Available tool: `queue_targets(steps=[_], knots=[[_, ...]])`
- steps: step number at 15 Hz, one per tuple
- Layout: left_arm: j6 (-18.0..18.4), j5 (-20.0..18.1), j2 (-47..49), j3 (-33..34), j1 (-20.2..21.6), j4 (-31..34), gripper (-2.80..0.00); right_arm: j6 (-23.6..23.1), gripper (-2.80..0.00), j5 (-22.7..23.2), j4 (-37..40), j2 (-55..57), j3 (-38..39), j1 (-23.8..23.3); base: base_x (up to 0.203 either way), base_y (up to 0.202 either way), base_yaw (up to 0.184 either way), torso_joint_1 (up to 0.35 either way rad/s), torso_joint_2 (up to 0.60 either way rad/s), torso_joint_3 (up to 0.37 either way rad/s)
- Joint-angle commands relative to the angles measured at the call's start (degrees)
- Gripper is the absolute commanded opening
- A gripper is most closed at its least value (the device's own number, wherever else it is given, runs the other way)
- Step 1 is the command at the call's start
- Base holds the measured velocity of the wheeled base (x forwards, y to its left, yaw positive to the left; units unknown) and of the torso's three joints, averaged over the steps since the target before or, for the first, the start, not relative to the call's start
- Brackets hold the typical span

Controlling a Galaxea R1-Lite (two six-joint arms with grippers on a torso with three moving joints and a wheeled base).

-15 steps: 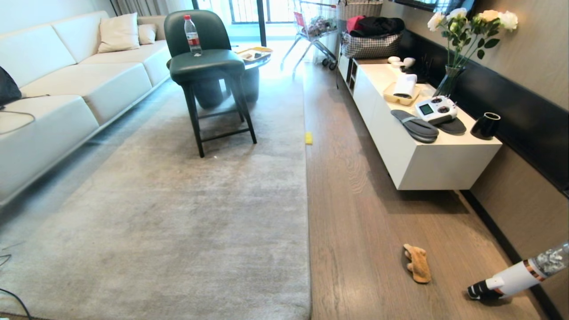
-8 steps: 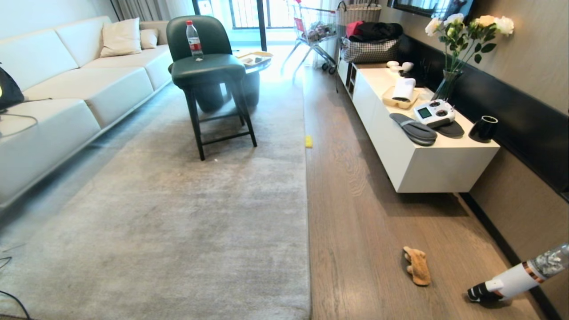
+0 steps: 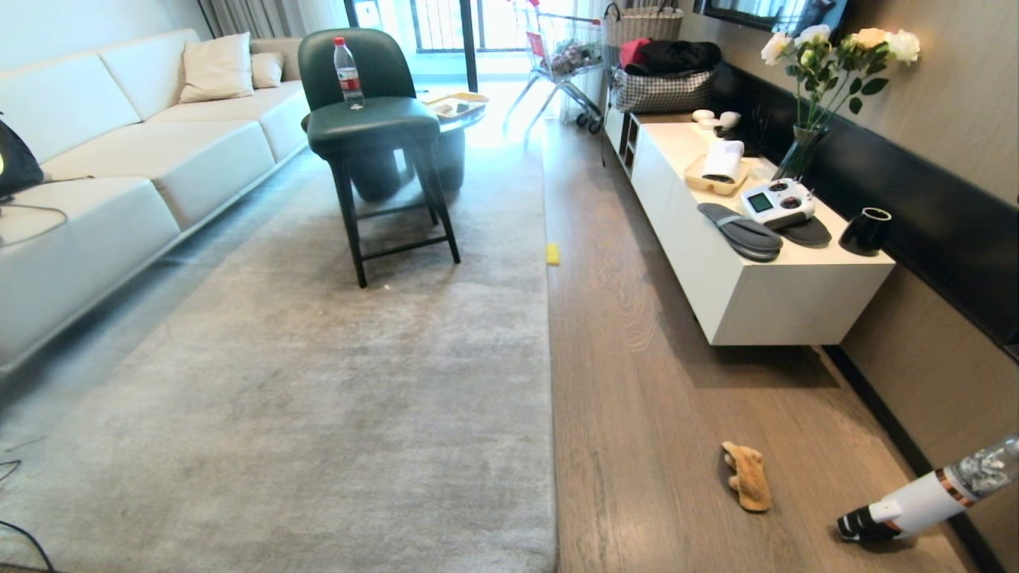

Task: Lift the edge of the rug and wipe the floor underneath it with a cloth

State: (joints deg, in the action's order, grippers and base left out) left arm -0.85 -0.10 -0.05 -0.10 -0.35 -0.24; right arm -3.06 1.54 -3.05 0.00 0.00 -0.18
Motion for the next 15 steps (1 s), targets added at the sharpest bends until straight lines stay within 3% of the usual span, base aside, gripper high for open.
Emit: queue_targets(steps=[1,15], knots=[[0.0,0.1,0.0,0.0,0.0,0.0,-2.8,0.0,-2.8,0.0,0.0,0.1,0.0,0.0,0.0,0.0,0.0,0.0,0.0,0.0],[0.0,0.0,0.0,0.0,0.0,0.0,-2.8,-0.3,-2.8,0.0,0.0,0.0,0.0,0.0,0.0,0.0,0.0,-0.001,0.0,-0.005]])
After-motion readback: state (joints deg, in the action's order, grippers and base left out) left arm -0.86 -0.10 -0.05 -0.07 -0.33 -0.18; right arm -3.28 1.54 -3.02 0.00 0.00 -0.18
